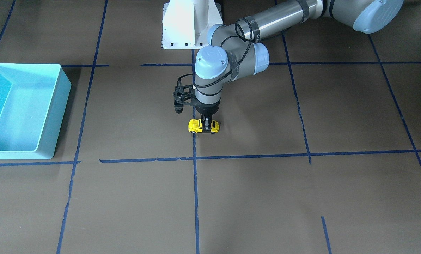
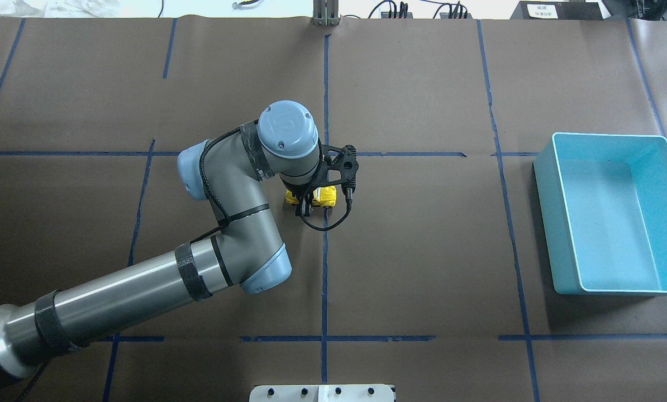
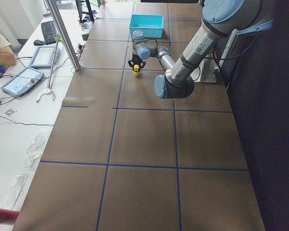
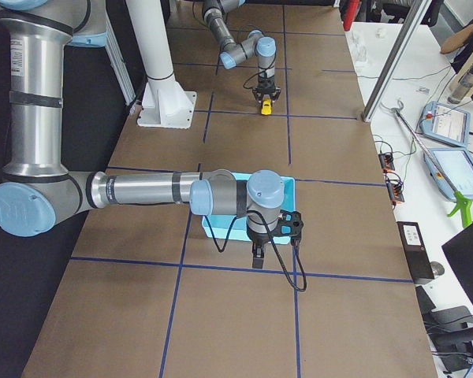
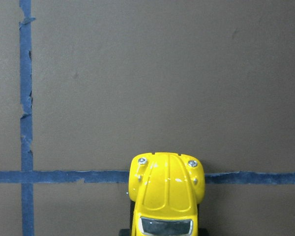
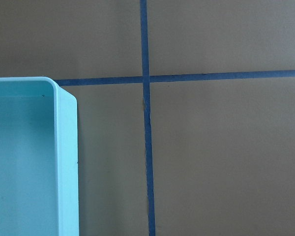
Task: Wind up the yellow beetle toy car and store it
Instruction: 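Press the yellow car down with the left gripper and drag it backward to wind it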
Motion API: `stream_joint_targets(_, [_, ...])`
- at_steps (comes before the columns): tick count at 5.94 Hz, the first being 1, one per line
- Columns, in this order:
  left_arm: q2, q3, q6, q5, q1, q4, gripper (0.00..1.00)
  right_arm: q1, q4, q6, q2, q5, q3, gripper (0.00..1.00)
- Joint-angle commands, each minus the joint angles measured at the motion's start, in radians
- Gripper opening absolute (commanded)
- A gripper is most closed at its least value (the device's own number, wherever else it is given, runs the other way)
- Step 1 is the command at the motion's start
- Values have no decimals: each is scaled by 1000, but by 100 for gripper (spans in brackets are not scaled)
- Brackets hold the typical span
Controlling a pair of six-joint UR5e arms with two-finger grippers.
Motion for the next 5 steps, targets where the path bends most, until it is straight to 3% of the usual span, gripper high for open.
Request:
stream_joint_targets(1, [2,3,6,-1,4,0,12,0,0,0,0,-1,0,100])
stream_joint_targets(5, [10,3,7,-10,2,0,12,0,0,-2,2,1,2,100])
